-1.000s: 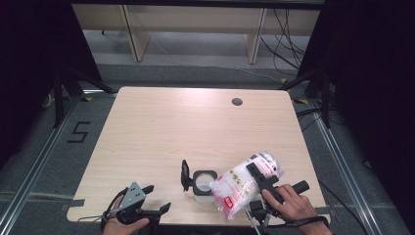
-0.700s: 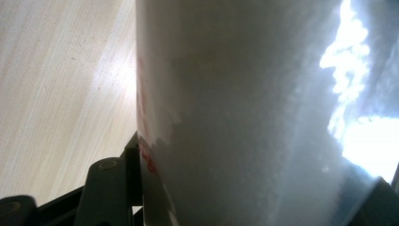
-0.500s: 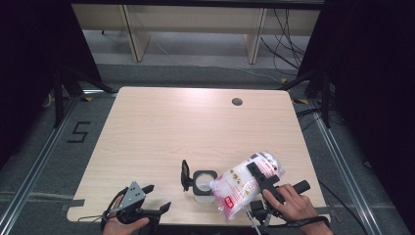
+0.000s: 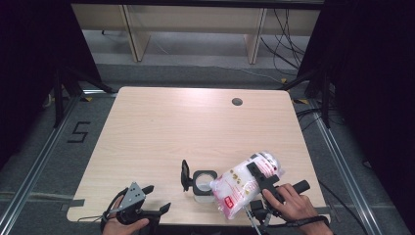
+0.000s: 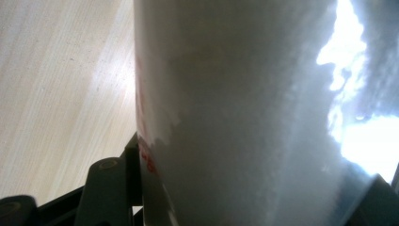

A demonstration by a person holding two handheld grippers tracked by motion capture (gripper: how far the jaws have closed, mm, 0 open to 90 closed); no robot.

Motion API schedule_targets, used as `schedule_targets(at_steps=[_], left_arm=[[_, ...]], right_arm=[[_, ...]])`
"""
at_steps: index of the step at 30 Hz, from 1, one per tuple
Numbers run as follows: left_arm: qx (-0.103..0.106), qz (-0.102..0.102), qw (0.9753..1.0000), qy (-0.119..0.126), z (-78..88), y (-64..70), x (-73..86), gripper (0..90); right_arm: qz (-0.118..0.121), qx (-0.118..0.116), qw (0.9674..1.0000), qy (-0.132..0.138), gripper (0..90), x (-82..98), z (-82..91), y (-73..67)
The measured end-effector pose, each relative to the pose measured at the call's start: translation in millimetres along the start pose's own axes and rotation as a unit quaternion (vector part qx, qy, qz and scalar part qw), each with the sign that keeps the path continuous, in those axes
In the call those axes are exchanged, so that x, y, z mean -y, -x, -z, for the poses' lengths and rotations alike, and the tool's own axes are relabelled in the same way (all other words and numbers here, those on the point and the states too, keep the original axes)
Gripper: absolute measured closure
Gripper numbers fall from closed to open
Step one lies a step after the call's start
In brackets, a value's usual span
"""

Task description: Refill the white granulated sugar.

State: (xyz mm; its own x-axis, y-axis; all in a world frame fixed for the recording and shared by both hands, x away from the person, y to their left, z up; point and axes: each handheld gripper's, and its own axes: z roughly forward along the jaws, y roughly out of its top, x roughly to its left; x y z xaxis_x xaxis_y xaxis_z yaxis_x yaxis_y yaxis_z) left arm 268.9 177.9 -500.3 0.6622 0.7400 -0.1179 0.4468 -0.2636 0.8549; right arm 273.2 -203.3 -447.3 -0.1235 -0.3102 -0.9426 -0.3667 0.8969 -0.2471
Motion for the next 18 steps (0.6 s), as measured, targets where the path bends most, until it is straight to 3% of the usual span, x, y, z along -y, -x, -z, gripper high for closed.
schedule_targets(at_steps=[1,5,6,10,12,13,15,16,18], left_arm=[[0.003,0.008,0.9999,0.008,-1.0,0.7,-0.3,15.9],[0.002,-0.002,1.0,-0.001,0.2,0.0,0.4,15.9],[0.002,0.006,1.0,0.005,-0.6,0.6,0.1,15.9],[0.005,-0.001,1.0,0.003,-0.5,0.0,0.5,15.9],[0.004,-0.001,1.0,0.002,0.0,-1.0,0.3,15.9],[0.002,0.007,1.0,0.006,-0.8,0.8,-0.4,15.9],[0.006,-0.001,1.0,0.003,-1.2,0.5,0.1,15.9],[0.008,0.002,1.0,0.002,-1.2,1.2,0.5,15.9],[0.003,-0.001,1.0,0.001,0.2,1.5,-0.1,15.9]], right_arm=[[-0.004,-0.001,1.0,0.0,40.7,-0.3,0.1,-0.2],[-0.002,0.001,1.0,-0.001,40.8,0.0,0.2,-0.3],[0.003,0.0,1.0,-0.002,40.8,0.1,0.3,0.1],[0.018,-0.001,0.9998,0.001,40.8,-0.2,0.0,2.8],[-0.006,0.003,1.0,-0.003,40.8,0.0,1.1,0.5],[0.005,0.004,1.0,0.002,40.8,0.7,0.5,2.4],[-0.008,0.002,1.0,-0.003,40.8,-0.2,1.1,0.1],[0.005,0.0,1.0,-0.002,40.8,0.1,0.7,0.7],[-0.001,-0.007,1.0,-0.004,40.8,-0.3,1.0,0.5]])
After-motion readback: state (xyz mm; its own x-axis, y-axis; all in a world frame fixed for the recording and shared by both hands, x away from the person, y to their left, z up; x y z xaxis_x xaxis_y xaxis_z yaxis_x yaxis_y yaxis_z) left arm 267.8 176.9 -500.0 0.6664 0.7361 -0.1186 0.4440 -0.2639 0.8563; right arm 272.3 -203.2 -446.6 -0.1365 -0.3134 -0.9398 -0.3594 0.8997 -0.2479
